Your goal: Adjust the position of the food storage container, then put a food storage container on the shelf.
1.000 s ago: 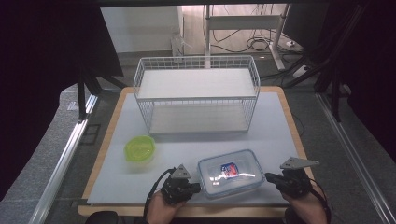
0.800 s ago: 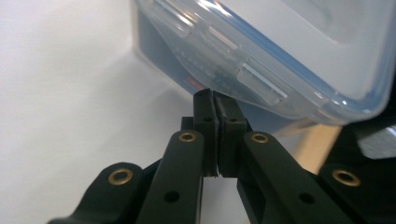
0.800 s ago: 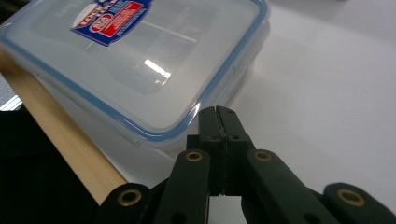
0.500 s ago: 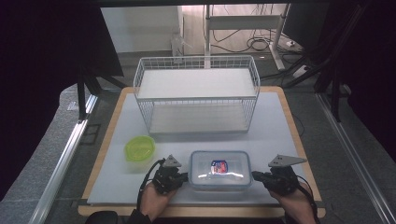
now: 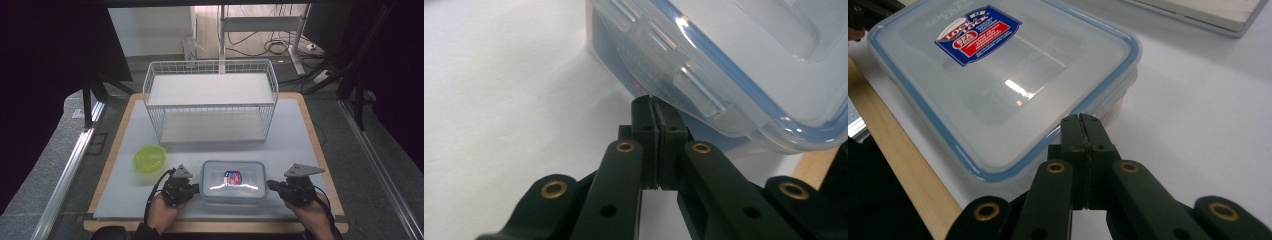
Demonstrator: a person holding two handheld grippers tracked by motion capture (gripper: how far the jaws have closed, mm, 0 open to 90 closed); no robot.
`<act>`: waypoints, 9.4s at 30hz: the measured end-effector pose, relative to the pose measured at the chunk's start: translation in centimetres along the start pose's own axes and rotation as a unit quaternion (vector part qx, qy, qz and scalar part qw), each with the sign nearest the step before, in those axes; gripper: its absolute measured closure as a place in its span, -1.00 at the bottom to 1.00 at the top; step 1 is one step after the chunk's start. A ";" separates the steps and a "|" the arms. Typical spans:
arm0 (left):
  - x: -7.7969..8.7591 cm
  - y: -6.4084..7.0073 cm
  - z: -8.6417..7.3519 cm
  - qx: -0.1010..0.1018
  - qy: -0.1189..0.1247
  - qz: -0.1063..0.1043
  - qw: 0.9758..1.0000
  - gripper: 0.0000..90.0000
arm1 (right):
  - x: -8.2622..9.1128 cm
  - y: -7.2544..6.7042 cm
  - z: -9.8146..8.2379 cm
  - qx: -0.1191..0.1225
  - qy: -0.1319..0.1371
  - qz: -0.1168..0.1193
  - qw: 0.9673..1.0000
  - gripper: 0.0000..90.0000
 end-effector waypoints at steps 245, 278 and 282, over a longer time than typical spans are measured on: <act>12.8 -13.9 24.8 0.069 0.184 -0.069 0.978 -0.07 | -2.6 6.2 30.4 -0.101 0.144 0.115 0.978 0.01; 11.5 -14.2 25.6 0.014 0.169 0.022 0.985 -0.65 | -3.5 6.9 29.9 -0.093 0.133 0.075 0.984 0.06; 11.4 -14.2 25.0 -0.001 0.162 0.038 0.986 -0.56 | -3.3 6.9 29.9 -0.086 0.129 0.065 0.986 0.05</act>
Point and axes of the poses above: each handheld gripper's, and its own axes: x roughly backward along the jaws, z roughly out of its top, y roughly to its right, the point moved 9 cm from there along -x, roughly forward along the jaws, and after that the axes turned 2 degrees about -x, right-handed, at the moved point
